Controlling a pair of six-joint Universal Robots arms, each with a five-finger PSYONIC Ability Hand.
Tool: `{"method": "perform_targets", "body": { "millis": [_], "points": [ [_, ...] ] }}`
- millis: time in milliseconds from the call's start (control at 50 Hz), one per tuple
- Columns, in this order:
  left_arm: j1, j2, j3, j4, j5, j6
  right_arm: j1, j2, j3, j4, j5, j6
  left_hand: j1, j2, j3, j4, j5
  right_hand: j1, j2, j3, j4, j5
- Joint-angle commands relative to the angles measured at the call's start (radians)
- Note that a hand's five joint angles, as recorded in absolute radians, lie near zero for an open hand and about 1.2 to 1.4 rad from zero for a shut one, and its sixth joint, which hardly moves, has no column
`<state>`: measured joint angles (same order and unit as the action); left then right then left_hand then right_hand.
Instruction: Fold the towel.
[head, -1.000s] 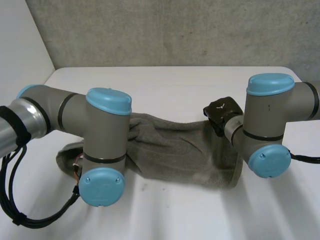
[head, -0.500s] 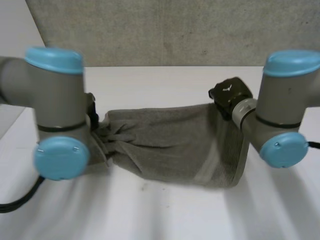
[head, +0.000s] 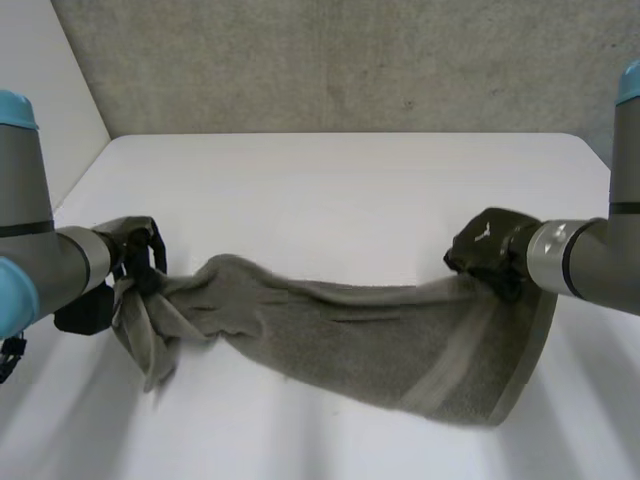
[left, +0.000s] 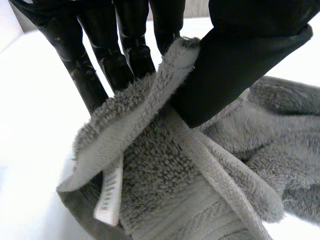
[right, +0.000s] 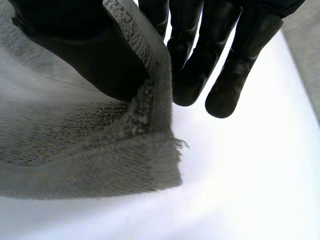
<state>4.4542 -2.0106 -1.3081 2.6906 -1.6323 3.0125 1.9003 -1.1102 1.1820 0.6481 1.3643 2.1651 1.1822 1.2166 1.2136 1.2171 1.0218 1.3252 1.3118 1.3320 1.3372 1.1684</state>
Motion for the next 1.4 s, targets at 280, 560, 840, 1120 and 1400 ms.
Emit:
{"method": "perform_targets", "body": {
  "millis": [280, 560, 840, 1120, 1400],
  "points": [
    [-0.023, -0.099, 0.085, 0.006, 0.011, 0.02, 0.016, 0.064, -0.007, -0.104, 0.009, -0.002, -0.426, -0.46, -0.457, -0.46, -0.44, 0.071, 0.084, 0.064, 0.059, 0.053],
    [-0.027, -0.103, 0.089, 0.006, 0.006, 0.028, 0.016, 0.081, -0.005, -0.107, 0.013, -0.001, -0.191, -0.225, -0.222, -0.226, -0.205, 0.071, 0.084, 0.064, 0.059, 0.053],
    [-0.027, -0.238, 0.271, 0.063, -0.009, 0.25, 0.036, 0.165, -0.197, -0.275, 0.093, 0.001, 0.214, 0.18, 0.183, 0.179, 0.2, 0.071, 0.084, 0.064, 0.059, 0.053],
    [-0.027, -0.26, 0.964, 0.408, -0.009, 0.254, 0.062, 0.228, -0.691, -0.884, 0.188, 0.229, 0.214, 0.18, 0.183, 0.179, 0.2, 0.071, 0.084, 0.064, 0.059, 0.053],
    [-0.009, -0.208, 0.875, 0.367, 0.006, 0.095, 0.051, 0.173, -0.673, -0.688, 0.13, 0.375, 0.214, 0.18, 0.183, 0.179, 0.2, 0.071, 0.084, 0.064, 0.059, 0.053]
  ]
}}
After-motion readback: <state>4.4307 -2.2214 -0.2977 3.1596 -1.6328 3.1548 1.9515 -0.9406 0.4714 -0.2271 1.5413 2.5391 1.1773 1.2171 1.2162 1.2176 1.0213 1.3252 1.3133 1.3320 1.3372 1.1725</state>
